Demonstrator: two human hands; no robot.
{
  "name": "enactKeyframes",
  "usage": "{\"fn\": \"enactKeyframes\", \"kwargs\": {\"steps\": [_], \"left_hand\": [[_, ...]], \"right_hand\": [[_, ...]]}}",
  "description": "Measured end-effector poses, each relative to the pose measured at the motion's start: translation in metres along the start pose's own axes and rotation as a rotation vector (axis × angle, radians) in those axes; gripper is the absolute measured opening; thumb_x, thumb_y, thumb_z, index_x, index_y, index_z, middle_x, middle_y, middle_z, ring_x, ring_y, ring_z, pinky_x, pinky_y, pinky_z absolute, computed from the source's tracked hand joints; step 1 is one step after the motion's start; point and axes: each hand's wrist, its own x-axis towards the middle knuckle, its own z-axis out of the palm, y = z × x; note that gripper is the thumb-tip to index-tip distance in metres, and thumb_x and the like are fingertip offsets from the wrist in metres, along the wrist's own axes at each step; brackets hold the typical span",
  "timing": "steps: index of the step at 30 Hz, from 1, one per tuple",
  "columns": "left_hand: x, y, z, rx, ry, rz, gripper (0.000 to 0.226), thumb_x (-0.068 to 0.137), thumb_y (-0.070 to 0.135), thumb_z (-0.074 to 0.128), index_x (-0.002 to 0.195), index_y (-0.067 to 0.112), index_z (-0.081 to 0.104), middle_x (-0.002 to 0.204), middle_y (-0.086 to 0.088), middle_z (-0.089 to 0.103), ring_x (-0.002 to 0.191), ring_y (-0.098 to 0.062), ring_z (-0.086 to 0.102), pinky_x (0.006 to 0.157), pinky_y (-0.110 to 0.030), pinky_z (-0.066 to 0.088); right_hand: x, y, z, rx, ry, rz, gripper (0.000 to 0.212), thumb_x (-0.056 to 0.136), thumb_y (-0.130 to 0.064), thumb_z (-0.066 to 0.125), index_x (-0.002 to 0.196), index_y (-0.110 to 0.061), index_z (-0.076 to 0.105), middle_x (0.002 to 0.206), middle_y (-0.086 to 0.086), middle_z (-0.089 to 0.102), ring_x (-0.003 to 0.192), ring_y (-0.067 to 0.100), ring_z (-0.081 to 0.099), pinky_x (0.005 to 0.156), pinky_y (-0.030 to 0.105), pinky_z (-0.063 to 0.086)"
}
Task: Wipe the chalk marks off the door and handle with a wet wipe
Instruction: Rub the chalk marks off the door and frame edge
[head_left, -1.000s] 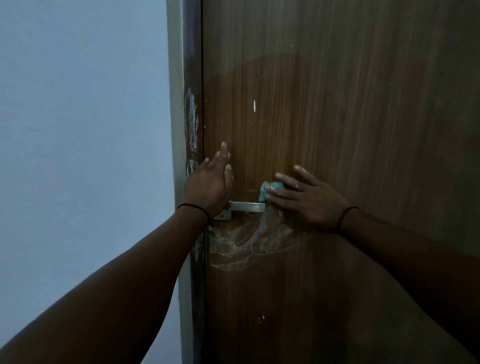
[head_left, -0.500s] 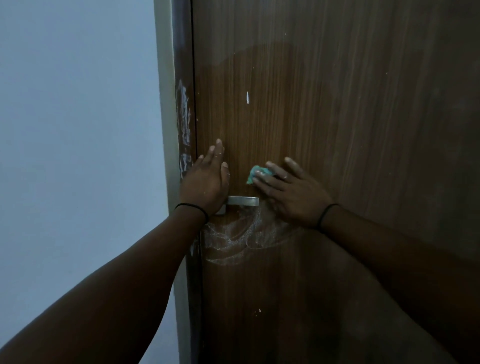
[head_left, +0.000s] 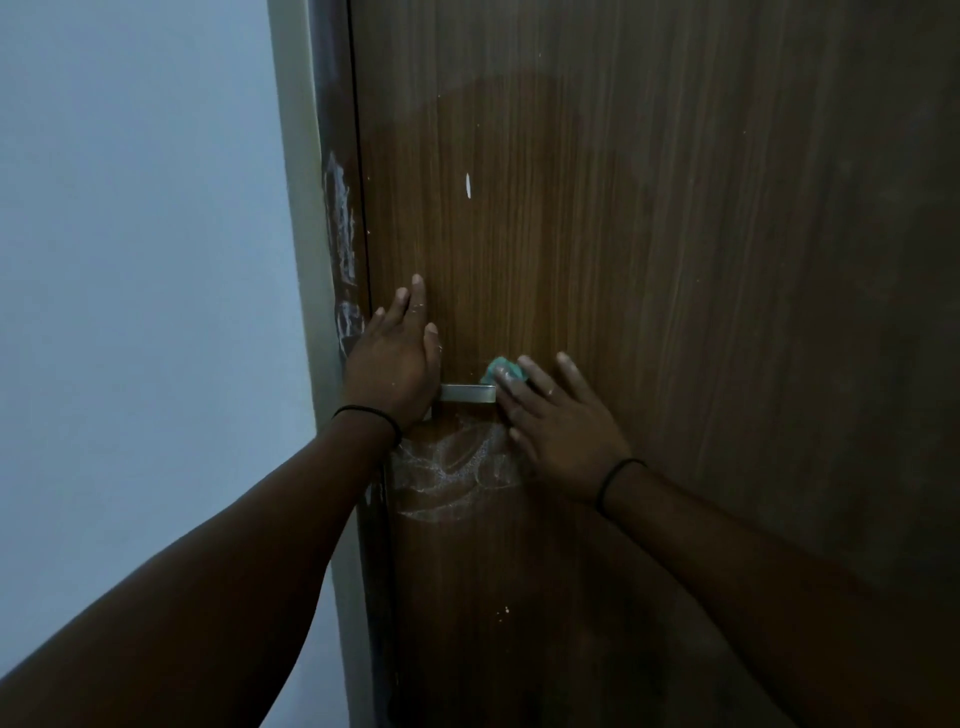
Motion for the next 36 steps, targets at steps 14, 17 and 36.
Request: {"fn": "enactKeyframes", "kwargs": {"steps": [14, 17, 36], "left_hand": [[0.003, 0.008, 0.003, 0.082, -0.004, 0.022, 0.060, 0.102, 0.042, 0.025, 0.153, 0.012, 0.017, 0.156, -0.012, 0.031, 0.146, -0.025, 0.024, 0.118, -0.040, 0.019], [0.004, 0.006, 0.000, 0.077, -0.010, 0.039, 0.056, 0.103, 0.036, 0.026, 0.153, 0.012, 0.020, 0.155, -0.012, 0.032, 0.145, -0.025, 0.025, 0.118, -0.039, 0.019], [-0.008, 0.012, -0.005, 0.046, 0.066, 0.100, 0.055, 0.100, 0.035, 0.035, 0.148, 0.008, 0.030, 0.143, -0.016, 0.048, 0.133, -0.028, 0.044, 0.111, -0.043, 0.032]], "right_hand": [[-0.039, 0.006, 0.008, -0.003, -0.145, -0.015, 0.056, 0.100, -0.045, 0.020, 0.153, -0.025, 0.021, 0.161, 0.000, 0.021, 0.150, 0.024, 0.003, 0.119, 0.056, -0.005], [-0.069, 0.037, 0.010, -0.048, -0.118, 0.075, 0.056, 0.100, -0.042, 0.020, 0.152, -0.024, 0.027, 0.158, 0.000, 0.030, 0.150, 0.027, 0.011, 0.119, 0.058, 0.002], [-0.058, -0.036, 0.028, 0.256, -0.118, 0.194, 0.062, 0.102, -0.041, 0.026, 0.155, -0.013, 0.009, 0.164, 0.005, 0.003, 0.150, 0.018, -0.007, 0.121, 0.036, -0.004]]}}
